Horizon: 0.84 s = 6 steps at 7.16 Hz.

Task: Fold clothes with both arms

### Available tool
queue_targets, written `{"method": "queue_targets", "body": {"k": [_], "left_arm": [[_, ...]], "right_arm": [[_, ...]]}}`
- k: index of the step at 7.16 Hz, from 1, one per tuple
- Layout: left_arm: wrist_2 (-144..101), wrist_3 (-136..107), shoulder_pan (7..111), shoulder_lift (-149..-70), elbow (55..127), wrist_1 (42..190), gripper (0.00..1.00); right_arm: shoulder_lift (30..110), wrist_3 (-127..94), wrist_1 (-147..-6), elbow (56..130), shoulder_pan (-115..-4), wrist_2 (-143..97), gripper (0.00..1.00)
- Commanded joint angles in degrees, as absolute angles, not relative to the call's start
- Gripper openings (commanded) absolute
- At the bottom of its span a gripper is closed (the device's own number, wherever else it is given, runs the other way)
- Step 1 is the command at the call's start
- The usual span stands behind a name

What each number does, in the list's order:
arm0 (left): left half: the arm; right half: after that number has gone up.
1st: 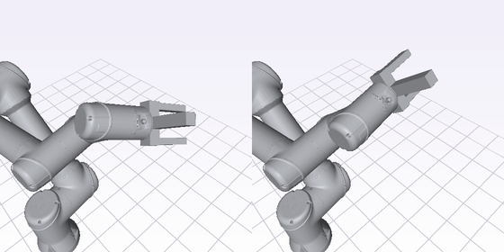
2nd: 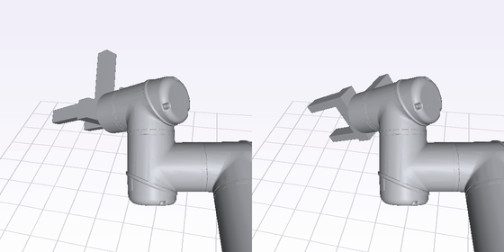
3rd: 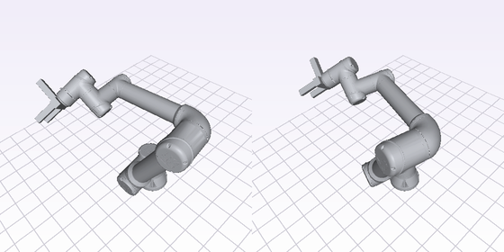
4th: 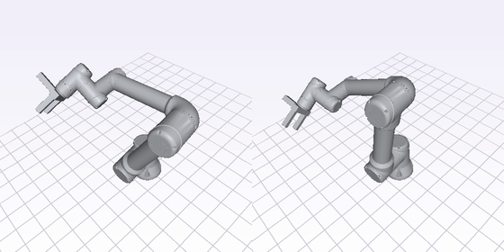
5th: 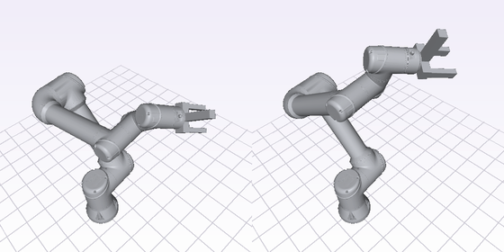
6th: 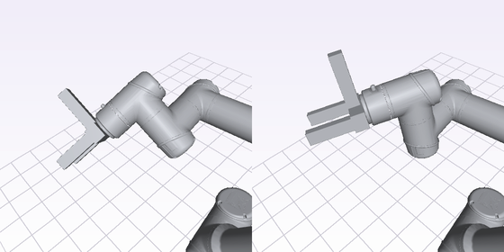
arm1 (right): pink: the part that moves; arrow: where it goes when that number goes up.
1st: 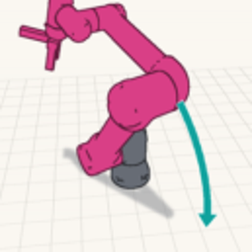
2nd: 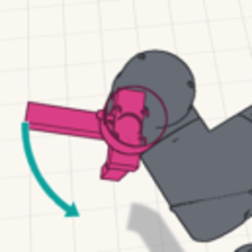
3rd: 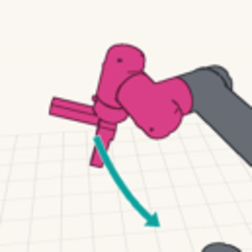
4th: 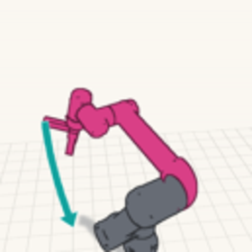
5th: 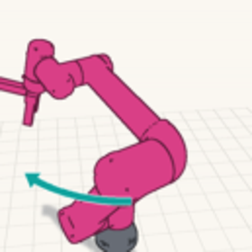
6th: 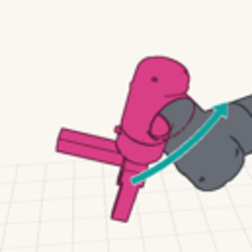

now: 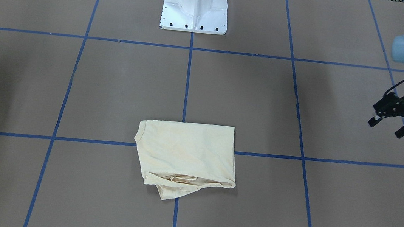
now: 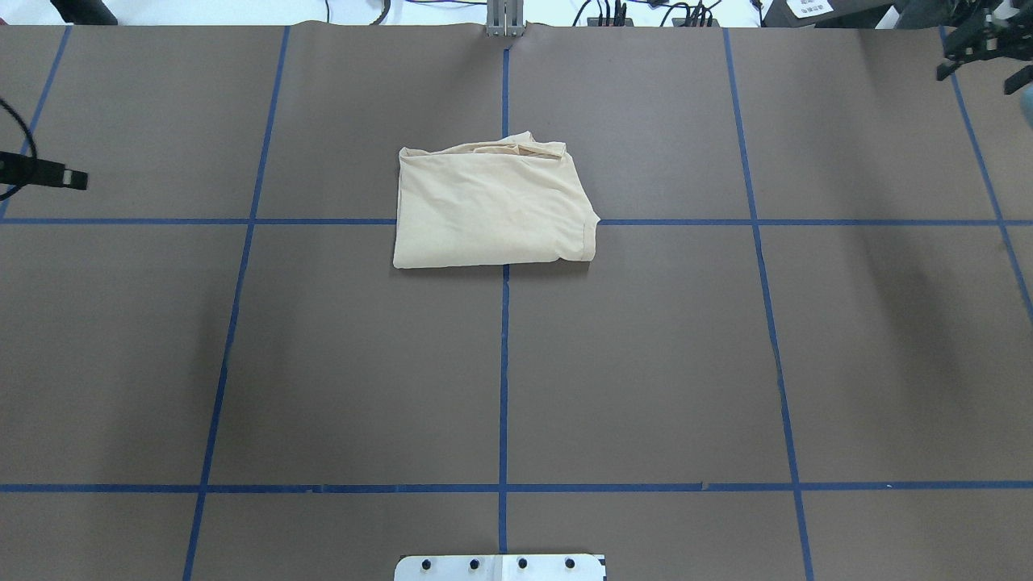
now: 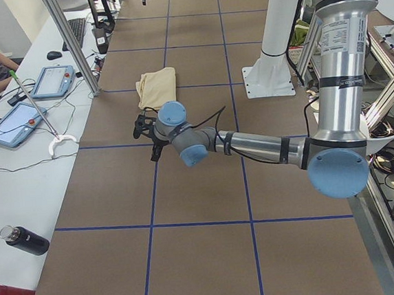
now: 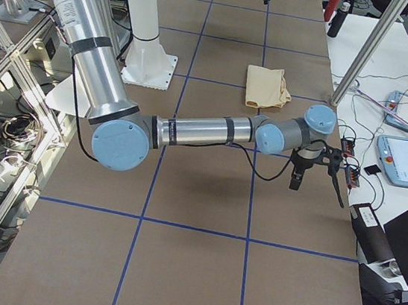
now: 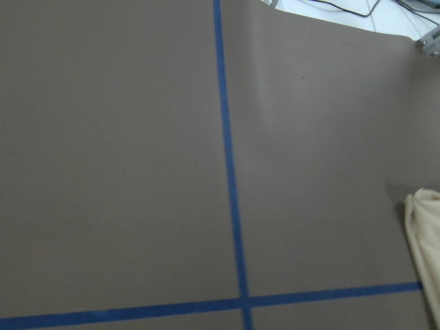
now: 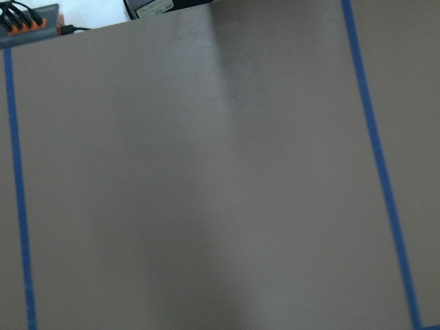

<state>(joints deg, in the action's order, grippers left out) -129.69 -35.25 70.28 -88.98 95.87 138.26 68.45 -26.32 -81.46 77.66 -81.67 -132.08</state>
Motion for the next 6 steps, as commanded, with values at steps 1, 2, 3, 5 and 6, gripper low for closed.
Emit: {"method": "queue_targets", "body": {"k": [1,2,3,5,6], "left_arm": [[-131.66,-18.33,77.24,-81.67,95.54,137.55,1.00],[-131.92,-14.02,79.78,-79.21,95.62,137.37,1.00],[-134.10,-10.84,83.46,-78.93,95.97,132.59,1.00],[-134.38,-3.71,88.32,-78.75,97.11,123.16,1.00],[-134.38,-3.69,89.20,-78.40,100.86,118.78,1.00]], "right_arm": [[78.44,-1.76,-90.58,84.79,-90.84,-132.54,1.00],[82.40,4.25,-90.88,86.03,-92.44,-132.54,1.00],[83.83,7.35,-91.14,86.31,-93.16,-132.54,1.00],[86.04,6.51,-91.66,87.01,-93.08,-133.41,1.00],[86.13,6.42,-93.58,86.32,-93.08,-137.86,1.00]]}}
